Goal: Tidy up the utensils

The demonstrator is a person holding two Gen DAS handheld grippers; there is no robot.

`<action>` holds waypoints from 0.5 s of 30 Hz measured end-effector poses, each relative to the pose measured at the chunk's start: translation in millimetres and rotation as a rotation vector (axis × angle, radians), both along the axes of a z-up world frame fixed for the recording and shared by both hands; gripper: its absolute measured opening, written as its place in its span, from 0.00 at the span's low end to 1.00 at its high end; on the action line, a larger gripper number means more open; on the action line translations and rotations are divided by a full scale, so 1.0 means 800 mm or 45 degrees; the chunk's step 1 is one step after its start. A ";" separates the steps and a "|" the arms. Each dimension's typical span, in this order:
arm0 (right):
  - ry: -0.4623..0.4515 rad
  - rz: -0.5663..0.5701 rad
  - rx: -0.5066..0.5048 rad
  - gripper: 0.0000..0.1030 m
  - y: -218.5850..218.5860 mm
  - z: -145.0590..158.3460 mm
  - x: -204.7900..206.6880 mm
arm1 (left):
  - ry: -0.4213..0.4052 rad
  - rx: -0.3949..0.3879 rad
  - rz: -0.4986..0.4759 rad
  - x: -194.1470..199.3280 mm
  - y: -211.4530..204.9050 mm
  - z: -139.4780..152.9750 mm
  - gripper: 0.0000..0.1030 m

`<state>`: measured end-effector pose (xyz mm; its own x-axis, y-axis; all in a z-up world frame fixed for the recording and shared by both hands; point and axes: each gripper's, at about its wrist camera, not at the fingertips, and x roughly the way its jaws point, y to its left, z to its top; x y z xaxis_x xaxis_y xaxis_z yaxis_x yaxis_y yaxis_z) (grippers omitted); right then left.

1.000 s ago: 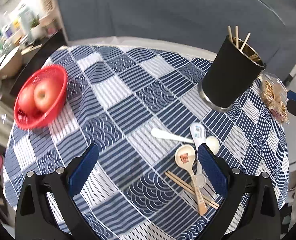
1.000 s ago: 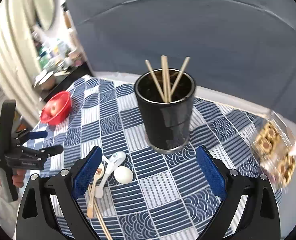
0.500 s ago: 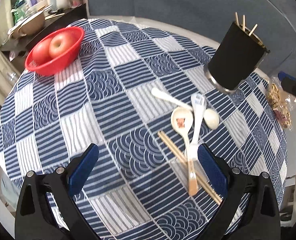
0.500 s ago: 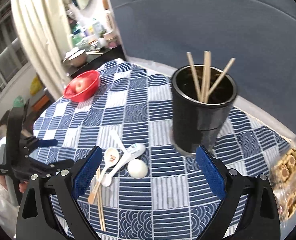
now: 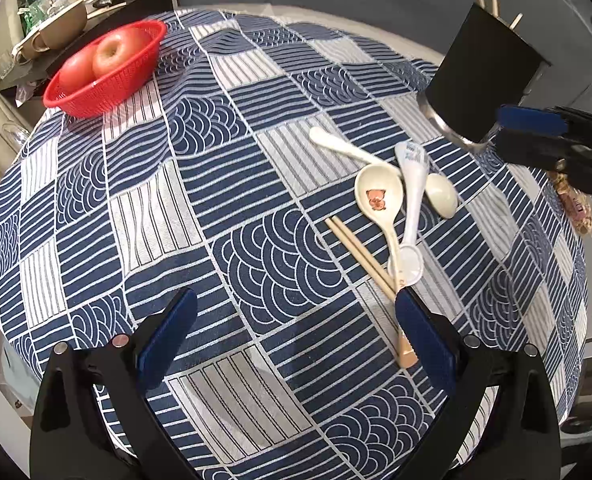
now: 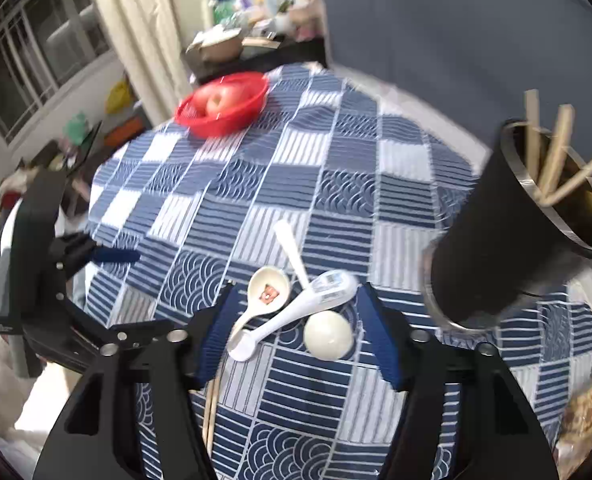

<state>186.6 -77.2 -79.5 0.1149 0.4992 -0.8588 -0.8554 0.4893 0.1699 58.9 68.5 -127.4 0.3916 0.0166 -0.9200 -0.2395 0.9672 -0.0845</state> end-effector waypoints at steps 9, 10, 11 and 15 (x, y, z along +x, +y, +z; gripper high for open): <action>0.046 0.154 -0.156 0.36 0.056 -0.060 0.014 | 0.073 -0.035 -0.034 0.011 0.000 -0.028 0.94; 0.053 0.164 -0.166 0.34 0.060 -0.064 0.016 | 0.079 -0.031 -0.043 0.012 -0.001 -0.030 0.94; 0.053 0.179 -0.176 0.33 0.064 -0.067 0.016 | 0.081 -0.022 -0.049 0.012 -0.002 -0.031 0.94; 0.062 0.242 -0.210 0.30 0.079 -0.075 0.015 | 0.080 -0.022 -0.067 0.014 -0.003 -0.032 0.94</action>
<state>198.3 -14.4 -139.7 -0.0114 0.3607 -0.9326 -0.9275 0.3448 0.1446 70.3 65.9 -153.3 0.3329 -0.0184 -0.9428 -0.1939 0.9771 -0.0876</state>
